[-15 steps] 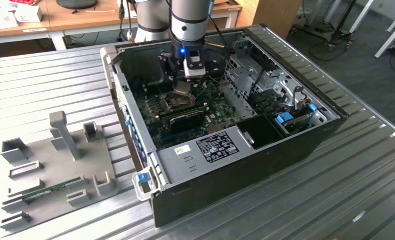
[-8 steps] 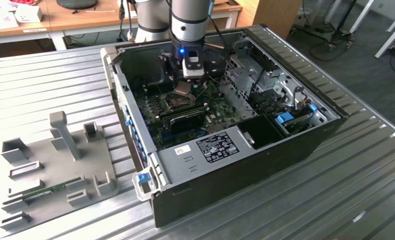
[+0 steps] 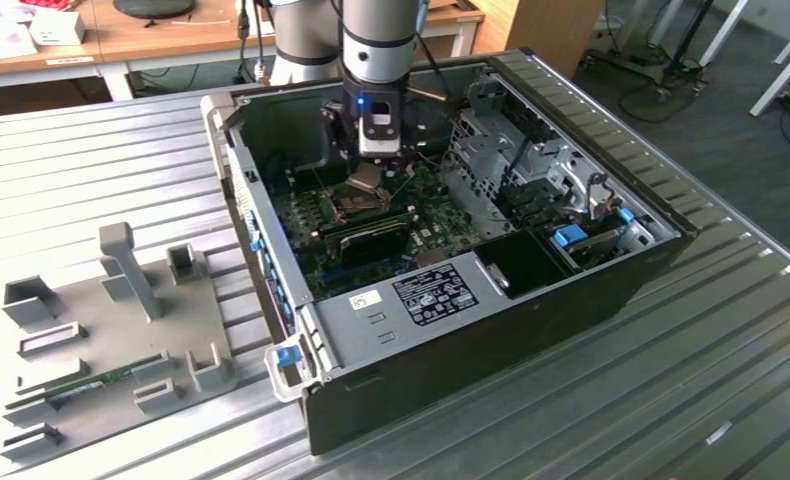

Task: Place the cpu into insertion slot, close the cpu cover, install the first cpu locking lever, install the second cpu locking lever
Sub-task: 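Place the cpu into insertion slot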

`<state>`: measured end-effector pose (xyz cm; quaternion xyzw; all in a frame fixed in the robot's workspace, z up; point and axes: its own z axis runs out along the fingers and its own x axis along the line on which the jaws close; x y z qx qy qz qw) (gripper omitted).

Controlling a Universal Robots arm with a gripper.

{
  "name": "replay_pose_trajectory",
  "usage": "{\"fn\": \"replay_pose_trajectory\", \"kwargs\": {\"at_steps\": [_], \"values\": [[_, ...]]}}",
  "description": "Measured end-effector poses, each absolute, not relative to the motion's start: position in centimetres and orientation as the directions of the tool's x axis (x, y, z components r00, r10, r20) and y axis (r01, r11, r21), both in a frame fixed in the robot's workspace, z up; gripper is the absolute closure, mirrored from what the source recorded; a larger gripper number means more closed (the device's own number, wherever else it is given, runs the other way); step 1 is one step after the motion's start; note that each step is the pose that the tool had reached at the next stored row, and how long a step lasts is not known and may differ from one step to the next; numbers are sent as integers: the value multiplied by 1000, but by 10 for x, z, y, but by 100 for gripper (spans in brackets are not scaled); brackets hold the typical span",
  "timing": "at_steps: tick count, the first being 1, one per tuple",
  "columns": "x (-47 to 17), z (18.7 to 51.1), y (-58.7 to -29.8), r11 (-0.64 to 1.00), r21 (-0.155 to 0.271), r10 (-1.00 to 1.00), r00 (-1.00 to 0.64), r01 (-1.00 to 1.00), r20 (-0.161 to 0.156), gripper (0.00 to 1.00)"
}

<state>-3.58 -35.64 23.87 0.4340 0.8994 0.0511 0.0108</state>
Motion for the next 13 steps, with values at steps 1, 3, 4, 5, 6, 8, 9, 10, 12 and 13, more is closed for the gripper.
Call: {"fn": "replay_pose_trajectory", "kwargs": {"at_steps": [1, 3, 4, 5, 6, 8, 9, 10, 12, 13], "values": [[-36, 239, -356, 607, 102, 790, -612, 788, 25, 46], [-36, 239, -356, 587, 102, 806, -592, 803, 26, 46], [-36, 239, -356, 576, 103, 813, -582, 811, 27, 46], [-36, 239, -356, 566, 103, 821, -571, 818, 27, 46], [-36, 239, -356, 554, 104, 828, -560, 826, 28, 46], [-36, 238, -356, 535, 104, 841, -540, 839, 29, 46], [-36, 238, -356, 529, 104, 845, -534, 842, 29, 46], [-36, 238, -356, 527, 104, 846, -532, 843, 29, 46], [-36, 238, -356, 527, 104, 846, -532, 844, 29, 46], [-36, 238, -356, 527, 104, 846, -532, 844, 29, 46]]}}
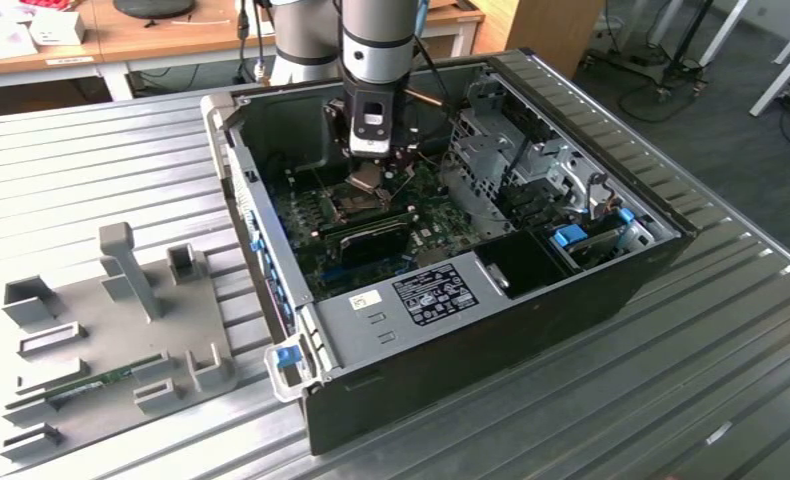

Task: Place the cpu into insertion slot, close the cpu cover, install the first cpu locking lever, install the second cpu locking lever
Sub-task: 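Place the cpu into insertion slot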

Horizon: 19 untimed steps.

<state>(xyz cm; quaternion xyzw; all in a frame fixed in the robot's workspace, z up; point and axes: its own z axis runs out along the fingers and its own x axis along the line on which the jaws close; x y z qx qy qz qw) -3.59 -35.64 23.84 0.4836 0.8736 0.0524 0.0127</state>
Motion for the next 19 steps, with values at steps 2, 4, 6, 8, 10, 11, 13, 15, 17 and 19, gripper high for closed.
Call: {"fn": "replay_pose_trajectory", "kwargs": {"at_steps": [2, 4, 6, 8, 10, 11, 13, 15, 17, 19], "values": [[-36, 238, -356, 527, 104, 846, -532, 844, 29, 46], [-36, 238, -356, 527, 93, 846, -531, 845, 36, 46], [-35, 238, -356, 527, 68, 846, -530, 847, 51, 46], [-35, 238, -356, 527, 65, 846, -530, 848, 53, 46], [-35, 238, -356, 527, 65, 846, -530, 848, 53, 46], [-35, 238, -356, 508, 64, 858, -511, 859, 53, 46], [-35, 237, -356, 476, 64, 876, -479, 877, 54, 46], [-35, 237, -356, 444, 64, 893, -447, 894, 54, 46], [-35, 236, -356, 413, 63, 908, -416, 909, 54, 46], [-35, 236, -356, 380, 63, 922, -384, 923, 54, 46]]}}
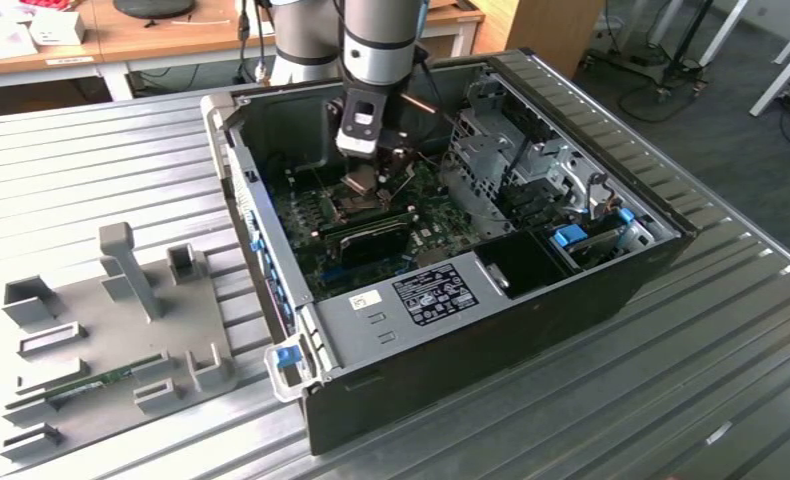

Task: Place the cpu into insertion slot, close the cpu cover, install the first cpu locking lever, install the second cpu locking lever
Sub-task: 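Place the cpu into insertion slot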

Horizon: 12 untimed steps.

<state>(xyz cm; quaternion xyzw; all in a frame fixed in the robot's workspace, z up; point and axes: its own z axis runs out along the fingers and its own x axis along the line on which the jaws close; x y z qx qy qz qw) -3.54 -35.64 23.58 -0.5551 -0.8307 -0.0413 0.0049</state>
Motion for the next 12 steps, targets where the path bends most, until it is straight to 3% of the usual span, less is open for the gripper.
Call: {"fn": "replay_pose_trajectory", "kwargs": {"at_steps": [12], "values": [[-35, 235, -356, 216, 62, 974, -220, 974, 54, 46]]}}
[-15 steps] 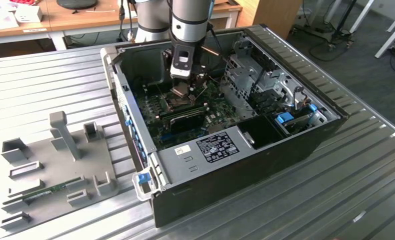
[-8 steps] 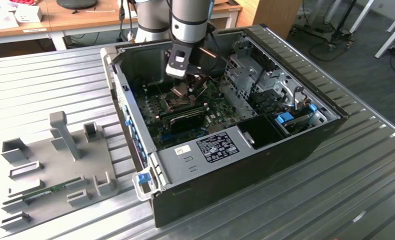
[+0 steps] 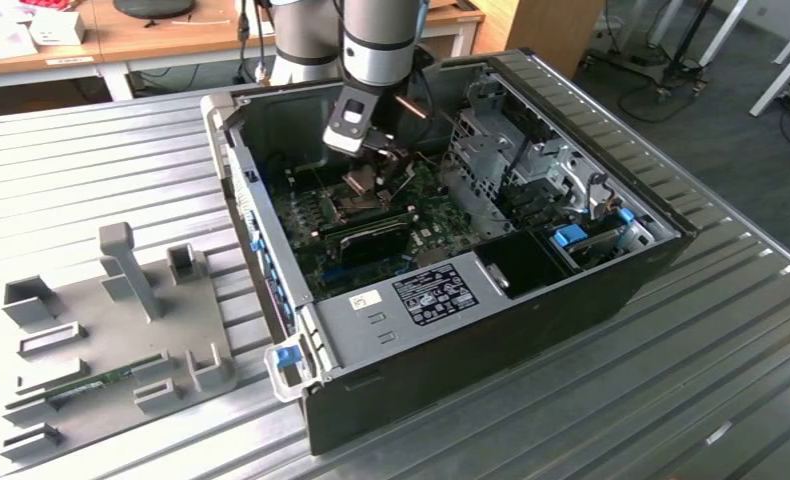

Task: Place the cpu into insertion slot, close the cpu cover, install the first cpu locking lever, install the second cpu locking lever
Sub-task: 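Place the cpu into insertion slot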

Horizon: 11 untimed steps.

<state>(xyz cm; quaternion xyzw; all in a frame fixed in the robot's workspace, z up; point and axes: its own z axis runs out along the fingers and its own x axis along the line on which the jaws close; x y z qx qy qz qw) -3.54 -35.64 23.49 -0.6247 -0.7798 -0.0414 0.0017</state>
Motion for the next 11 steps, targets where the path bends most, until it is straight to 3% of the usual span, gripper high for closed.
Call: {"fn": "replay_pose_trajectory", "kwargs": {"at_steps": [11], "values": [[-35, 235, -356, 106, 62, 992, -110, 992, 54, 46]]}}
